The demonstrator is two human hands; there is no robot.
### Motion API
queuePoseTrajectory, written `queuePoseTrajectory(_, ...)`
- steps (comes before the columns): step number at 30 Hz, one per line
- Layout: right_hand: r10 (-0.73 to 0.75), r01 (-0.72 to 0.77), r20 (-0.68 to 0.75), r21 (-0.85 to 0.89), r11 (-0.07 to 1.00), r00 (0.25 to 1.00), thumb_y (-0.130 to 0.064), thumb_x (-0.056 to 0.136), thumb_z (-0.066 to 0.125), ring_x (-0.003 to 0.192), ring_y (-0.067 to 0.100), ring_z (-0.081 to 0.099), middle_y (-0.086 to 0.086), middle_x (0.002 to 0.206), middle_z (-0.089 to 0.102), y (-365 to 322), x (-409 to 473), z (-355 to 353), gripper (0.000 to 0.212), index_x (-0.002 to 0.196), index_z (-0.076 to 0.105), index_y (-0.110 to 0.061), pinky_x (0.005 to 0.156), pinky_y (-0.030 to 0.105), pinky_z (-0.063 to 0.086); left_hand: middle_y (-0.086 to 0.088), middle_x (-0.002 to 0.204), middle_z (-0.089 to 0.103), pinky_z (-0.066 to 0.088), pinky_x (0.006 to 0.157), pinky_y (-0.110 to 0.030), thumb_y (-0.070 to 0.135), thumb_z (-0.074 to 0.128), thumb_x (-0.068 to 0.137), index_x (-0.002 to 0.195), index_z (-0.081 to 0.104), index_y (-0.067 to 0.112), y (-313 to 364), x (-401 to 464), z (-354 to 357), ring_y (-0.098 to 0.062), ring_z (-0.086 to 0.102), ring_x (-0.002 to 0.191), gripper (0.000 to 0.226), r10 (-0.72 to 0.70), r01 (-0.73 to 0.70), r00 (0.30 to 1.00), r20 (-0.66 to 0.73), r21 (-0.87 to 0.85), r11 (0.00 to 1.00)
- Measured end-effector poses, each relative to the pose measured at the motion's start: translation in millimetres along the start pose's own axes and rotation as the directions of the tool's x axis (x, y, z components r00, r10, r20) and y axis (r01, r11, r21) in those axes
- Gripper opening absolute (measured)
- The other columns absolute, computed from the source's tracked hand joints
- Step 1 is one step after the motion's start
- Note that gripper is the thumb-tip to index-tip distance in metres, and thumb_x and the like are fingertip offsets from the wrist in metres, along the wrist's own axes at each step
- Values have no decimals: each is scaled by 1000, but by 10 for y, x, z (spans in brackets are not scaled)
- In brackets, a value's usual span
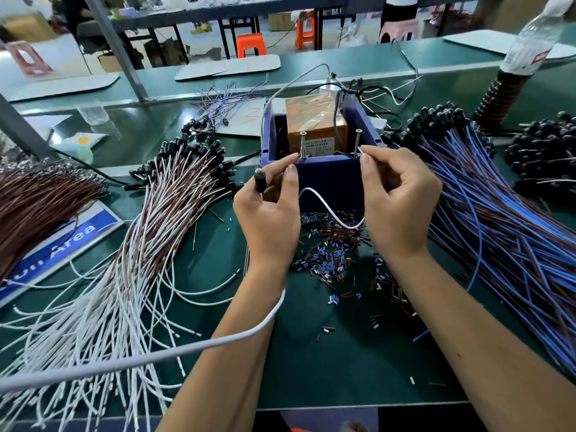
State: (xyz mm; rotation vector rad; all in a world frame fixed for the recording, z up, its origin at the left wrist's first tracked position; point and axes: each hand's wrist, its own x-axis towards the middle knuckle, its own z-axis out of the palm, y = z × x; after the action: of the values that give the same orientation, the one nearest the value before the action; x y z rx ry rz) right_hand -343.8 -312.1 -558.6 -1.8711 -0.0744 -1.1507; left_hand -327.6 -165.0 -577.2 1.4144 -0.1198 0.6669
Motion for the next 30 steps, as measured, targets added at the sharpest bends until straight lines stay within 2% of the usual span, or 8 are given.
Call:
queuePoseTrajectory(6, 37, -37, 14, 16, 999, 999, -14, 101, 66, 89, 8, 69, -3, 94, 73, -1, -10, 8, 16, 105, 80, -8, 81, 25, 56, 9, 72, 65, 42, 65, -21, 4, 64, 99, 107, 78, 4, -7, -2, 1, -3, 52, 62, 16, -8, 8, 1000, 2, -8, 1000)
queuePoseTrajectory(12, 60, -62, 36, 34, 998, 998, -15, 101, 66, 88, 11, 69, -1, 92, 74, 6, 2, -7, 17, 104, 80, -7, 80, 27, 56, 6, 73, 66, 42, 62, -22, 4, 64, 99, 105, 79, 6, 16, -9, 1, -8, 51, 62, 16, -1, 1, 1000, 2, -6, 1000)
queuePoseTrajectory(16, 44, -45, 25, 45, 998, 999, -14, 101, 65, 86, 10, 68, -1, 91, 73, 17, 1, -45, 16, 103, 80, -8, 77, 25, 54, 10, 72, 66, 44, 62, -23, 6, 65, 98, 102, 79, 7, 40, -17, -19, -7, 54, 63, 15, 12, -12, 1000, -15, -7, 1000)
queuePoseTrajectory(19, -3, 2, 28, 26, 1000, 1000, -14, 101, 66, 83, 10, 67, -2, 89, 72, 18, -13, -54, 14, 101, 80, -9, 73, 23, 52, 9, 74, 70, 50, 63, -28, 7, 66, 96, 98, 79, 12, 79, -25, -30, -10, 60, 66, 15, 31, -31, 999, -22, 0, 1000)
queuePoseTrajectory(21, -20, 20, 25, 6, 1000, 1000, -14, 100, 68, 79, 9, 66, -2, 86, 71, 18, -11, -29, 14, 99, 80, -8, 71, 21, 51, 6, 77, 73, 55, 68, -32, 7, 68, 94, 95, 79, 13, 93, -29, -19, -13, 66, 70, 13, 40, -39, 999, -32, 16, 999)
queuePoseTrajectory(23, -21, 21, 0, -21, 1000, 1000, -14, 98, 70, 77, 10, 65, -1, 84, 71, 27, 10, -7, 13, 95, 80, -6, 70, 22, 51, 3, 77, 74, 57, 71, -30, 5, 70, 92, 92, 79, 12, 94, -23, 3, -14, 68, 71, 11, 57, -53, 996, -64, 54, 997)
queuePoseTrajectory(27, -54, 51, -37, -86, 995, 998, -15, 97, 71, 72, 11, 63, -2, 80, 69, 46, 39, -3, 13, 89, 79, -7, 67, 18, 46, 1, 71, 72, 57, 69, -32, 8, 74, 90, 84, 76, 15, 86, 20, 33, -21, 68, 66, 9, 106, -79, 981, -164, 163, 984)
queuePoseTrajectory(30, -61, 56, -49, -96, 994, 997, -16, 96, 71, 70, 10, 61, -1, 78, 69, 61, 44, -3, 14, 87, 78, -8, 65, 19, 46, 4, 69, 71, 56, 67, -28, 9, 75, 89, 83, 75, 18, 98, 19, 53, -18, 67, 63, 11, 145, -106, 972, -187, 203, 973)
